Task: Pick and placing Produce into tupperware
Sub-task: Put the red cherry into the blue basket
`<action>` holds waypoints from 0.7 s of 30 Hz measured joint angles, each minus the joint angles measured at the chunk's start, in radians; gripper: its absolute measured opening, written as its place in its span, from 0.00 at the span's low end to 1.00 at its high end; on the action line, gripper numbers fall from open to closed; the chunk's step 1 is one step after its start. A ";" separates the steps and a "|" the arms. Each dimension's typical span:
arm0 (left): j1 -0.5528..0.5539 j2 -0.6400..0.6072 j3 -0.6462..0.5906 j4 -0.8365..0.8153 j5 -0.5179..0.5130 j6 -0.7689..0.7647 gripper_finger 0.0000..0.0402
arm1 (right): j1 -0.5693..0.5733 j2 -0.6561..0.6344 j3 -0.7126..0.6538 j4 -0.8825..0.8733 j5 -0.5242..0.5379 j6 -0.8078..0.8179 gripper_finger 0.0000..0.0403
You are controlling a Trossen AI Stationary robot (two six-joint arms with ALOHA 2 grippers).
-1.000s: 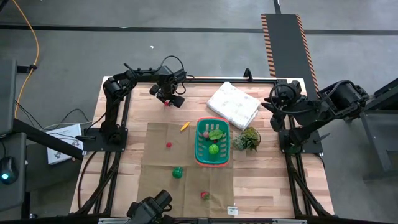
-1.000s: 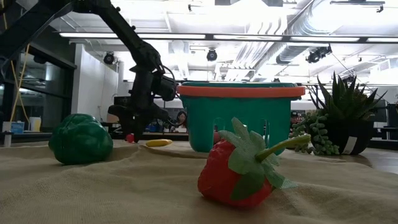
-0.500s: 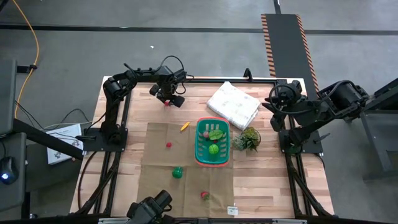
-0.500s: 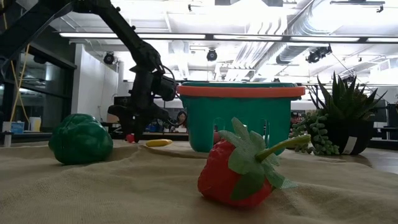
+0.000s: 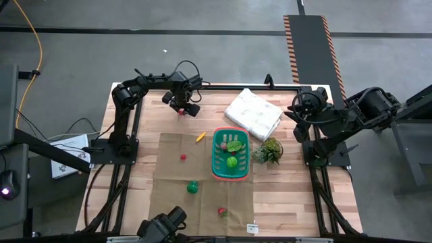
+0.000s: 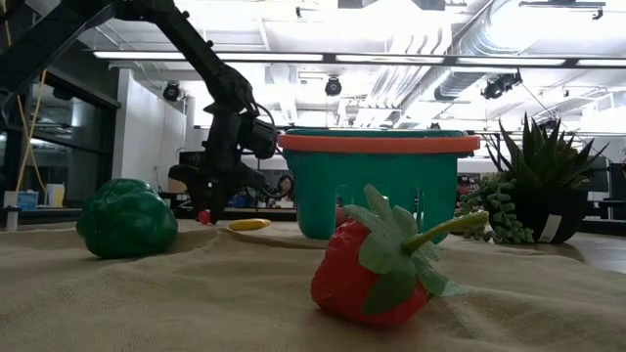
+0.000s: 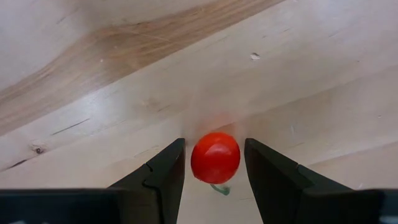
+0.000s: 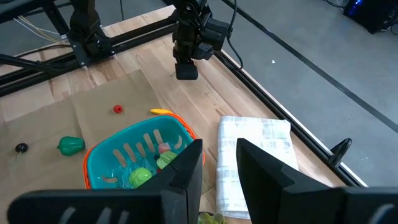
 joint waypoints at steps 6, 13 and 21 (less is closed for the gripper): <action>0.000 0.000 0.000 0.000 0.000 0.000 0.38 | 0.000 0.000 0.000 0.000 0.000 0.000 0.22; 0.000 0.000 0.000 0.002 0.000 0.002 0.32 | 0.000 0.000 0.000 0.000 0.008 0.000 0.22; 0.000 0.000 0.000 0.005 0.000 0.002 0.23 | 0.000 0.000 0.000 0.000 0.008 0.000 0.22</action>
